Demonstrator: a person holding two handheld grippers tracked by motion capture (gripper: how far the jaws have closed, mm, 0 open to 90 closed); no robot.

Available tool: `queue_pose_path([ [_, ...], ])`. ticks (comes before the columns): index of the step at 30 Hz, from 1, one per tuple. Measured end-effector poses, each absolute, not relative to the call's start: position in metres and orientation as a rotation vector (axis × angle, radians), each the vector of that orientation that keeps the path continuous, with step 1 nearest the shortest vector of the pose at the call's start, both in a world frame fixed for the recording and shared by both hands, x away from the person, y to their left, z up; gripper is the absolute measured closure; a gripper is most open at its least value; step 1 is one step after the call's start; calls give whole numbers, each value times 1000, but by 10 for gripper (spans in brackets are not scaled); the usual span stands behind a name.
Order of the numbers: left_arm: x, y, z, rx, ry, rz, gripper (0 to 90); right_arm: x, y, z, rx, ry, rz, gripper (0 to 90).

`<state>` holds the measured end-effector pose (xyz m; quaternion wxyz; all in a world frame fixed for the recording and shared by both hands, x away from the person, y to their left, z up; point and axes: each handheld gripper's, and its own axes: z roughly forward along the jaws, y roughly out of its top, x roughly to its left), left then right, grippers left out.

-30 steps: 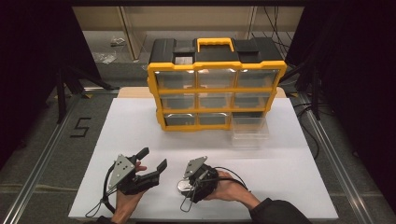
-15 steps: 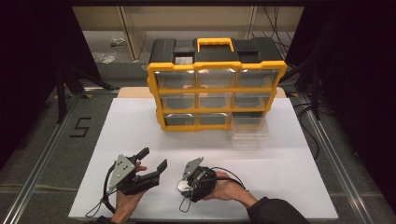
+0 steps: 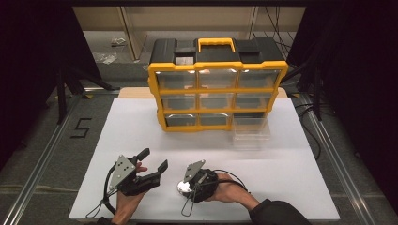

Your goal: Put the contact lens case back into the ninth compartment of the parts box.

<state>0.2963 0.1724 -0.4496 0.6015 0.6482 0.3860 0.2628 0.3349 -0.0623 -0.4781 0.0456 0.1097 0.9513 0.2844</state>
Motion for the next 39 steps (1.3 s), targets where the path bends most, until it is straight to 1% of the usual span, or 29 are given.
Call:
queue_pose_path([
  [14,296,172,-450,1501,894,610,210,335,-84,-462,385,2814,955,494],
  [39,296,172,-449,1499,894,611,213,340,-102,-446,439,2734,1029,494],
])
